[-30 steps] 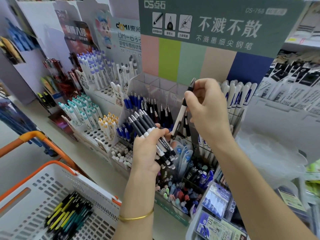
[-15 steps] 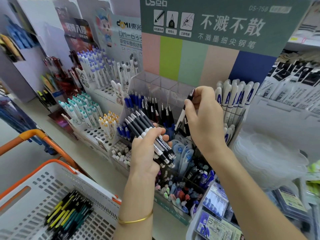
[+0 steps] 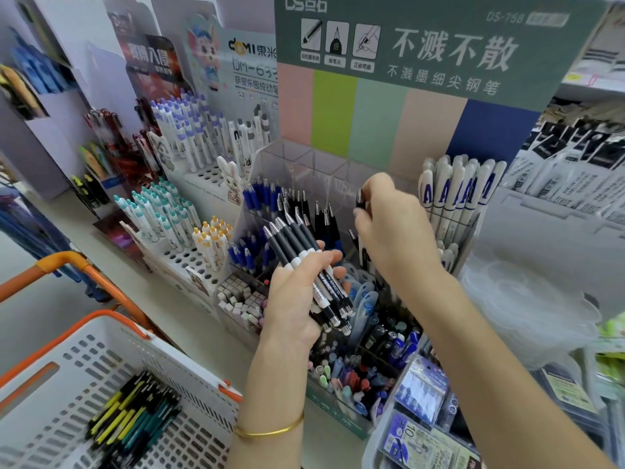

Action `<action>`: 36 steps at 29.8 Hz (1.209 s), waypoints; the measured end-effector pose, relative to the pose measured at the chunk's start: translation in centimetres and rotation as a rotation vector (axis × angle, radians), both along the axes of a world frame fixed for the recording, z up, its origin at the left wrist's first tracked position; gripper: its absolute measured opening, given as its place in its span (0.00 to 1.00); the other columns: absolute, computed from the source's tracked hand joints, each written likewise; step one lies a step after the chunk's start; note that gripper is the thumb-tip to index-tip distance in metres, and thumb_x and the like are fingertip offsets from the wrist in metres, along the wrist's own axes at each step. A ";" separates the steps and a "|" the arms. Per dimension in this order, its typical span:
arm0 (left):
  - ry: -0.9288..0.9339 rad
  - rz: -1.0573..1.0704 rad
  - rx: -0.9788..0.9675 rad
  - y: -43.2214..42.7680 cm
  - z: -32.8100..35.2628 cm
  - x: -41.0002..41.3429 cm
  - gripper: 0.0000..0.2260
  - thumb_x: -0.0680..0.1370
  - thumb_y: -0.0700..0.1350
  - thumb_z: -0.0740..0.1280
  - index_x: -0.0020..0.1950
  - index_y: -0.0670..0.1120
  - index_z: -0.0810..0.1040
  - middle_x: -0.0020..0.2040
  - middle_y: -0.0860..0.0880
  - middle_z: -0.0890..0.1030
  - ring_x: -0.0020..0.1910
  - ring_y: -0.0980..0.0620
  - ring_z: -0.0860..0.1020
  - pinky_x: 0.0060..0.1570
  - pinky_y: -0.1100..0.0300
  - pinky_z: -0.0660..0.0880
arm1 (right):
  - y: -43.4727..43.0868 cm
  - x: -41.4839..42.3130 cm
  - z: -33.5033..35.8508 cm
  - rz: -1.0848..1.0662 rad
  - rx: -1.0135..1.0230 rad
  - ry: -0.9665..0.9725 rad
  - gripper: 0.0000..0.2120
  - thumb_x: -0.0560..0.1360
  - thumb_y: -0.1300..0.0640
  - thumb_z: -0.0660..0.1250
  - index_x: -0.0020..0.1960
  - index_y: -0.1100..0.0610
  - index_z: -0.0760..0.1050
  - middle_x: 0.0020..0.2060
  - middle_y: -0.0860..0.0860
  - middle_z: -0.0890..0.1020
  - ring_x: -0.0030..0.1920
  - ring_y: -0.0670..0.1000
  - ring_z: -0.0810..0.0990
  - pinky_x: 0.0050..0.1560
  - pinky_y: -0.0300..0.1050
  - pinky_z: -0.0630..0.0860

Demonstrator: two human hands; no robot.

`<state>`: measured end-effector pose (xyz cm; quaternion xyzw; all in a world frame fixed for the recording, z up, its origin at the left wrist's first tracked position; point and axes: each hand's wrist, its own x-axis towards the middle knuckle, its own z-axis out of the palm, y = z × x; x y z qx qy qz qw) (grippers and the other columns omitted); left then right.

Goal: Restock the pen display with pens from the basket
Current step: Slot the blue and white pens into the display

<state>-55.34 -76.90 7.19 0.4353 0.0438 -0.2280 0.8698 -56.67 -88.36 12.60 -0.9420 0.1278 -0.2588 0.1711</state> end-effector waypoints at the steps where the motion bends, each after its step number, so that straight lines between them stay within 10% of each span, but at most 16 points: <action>1: -0.004 -0.003 0.000 0.0 0.0 0.0 0.06 0.76 0.34 0.66 0.50 0.42 0.77 0.37 0.46 0.81 0.30 0.52 0.78 0.30 0.57 0.76 | 0.0 0.1 -0.4 -0.034 -0.063 0.081 0.03 0.80 0.60 0.59 0.49 0.59 0.66 0.38 0.53 0.73 0.37 0.56 0.71 0.34 0.47 0.65; 8: -0.085 -0.104 -0.001 0.1 0.1 -0.3 0.08 0.76 0.32 0.65 0.53 0.40 0.77 0.35 0.46 0.78 0.29 0.52 0.78 0.29 0.58 0.76 | 0.1 1.1 -0.6 -0.082 -0.195 0.231 0.07 0.75 0.66 0.65 0.39 0.61 0.70 0.45 0.55 0.73 0.41 0.56 0.71 0.38 0.47 0.68; 15: -0.218 -0.266 -0.021 0.1 0.6 -0.7 0.08 0.68 0.35 0.71 0.32 0.46 0.84 0.33 0.47 0.79 0.29 0.53 0.76 0.27 0.60 0.75 | 0.5 0.0 1.3 0.253 0.427 0.166 0.06 0.77 0.54 0.66 0.47 0.56 0.78 0.35 0.45 0.78 0.33 0.45 0.78 0.32 0.34 0.72; 23: -0.055 -0.166 -0.011 0.3 0.3 -0.2 0.06 0.77 0.32 0.63 0.51 0.40 0.76 0.38 0.43 0.81 0.32 0.50 0.81 0.27 0.60 0.77 | -1.6 0.6 2.0 0.136 0.625 -0.157 0.08 0.76 0.60 0.64 0.40 0.51 0.71 0.32 0.51 0.78 0.29 0.45 0.75 0.29 0.39 0.70; 26: -0.023 -0.083 0.019 0.4 -0.1 0.1 0.07 0.76 0.32 0.65 0.51 0.42 0.77 0.36 0.45 0.80 0.29 0.52 0.78 0.27 0.60 0.76 | -2.0 0.3 2.5 0.066 0.577 -0.391 0.08 0.76 0.60 0.63 0.41 0.49 0.68 0.36 0.48 0.76 0.37 0.53 0.79 0.36 0.48 0.75; 30: -0.049 -0.028 0.070 0.3 -0.8 0.3 0.08 0.76 0.33 0.66 0.51 0.43 0.78 0.38 0.47 0.79 0.30 0.53 0.77 0.28 0.59 0.73 | -1.3 -0.5 1.8 0.029 0.353 -0.506 0.04 0.77 0.61 0.63 0.46 0.56 0.69 0.35 0.42 0.72 0.36 0.43 0.73 0.39 0.35 0.70; 36: -0.046 -0.040 0.093 0.2 -0.7 0.3 0.07 0.75 0.34 0.67 0.52 0.43 0.79 0.38 0.47 0.81 0.31 0.53 0.78 0.31 0.57 0.75 | -0.9 -0.2 -1.0 -0.022 0.025 -0.078 0.06 0.77 0.56 0.65 0.50 0.59 0.74 0.41 0.54 0.81 0.42 0.57 0.79 0.41 0.51 0.76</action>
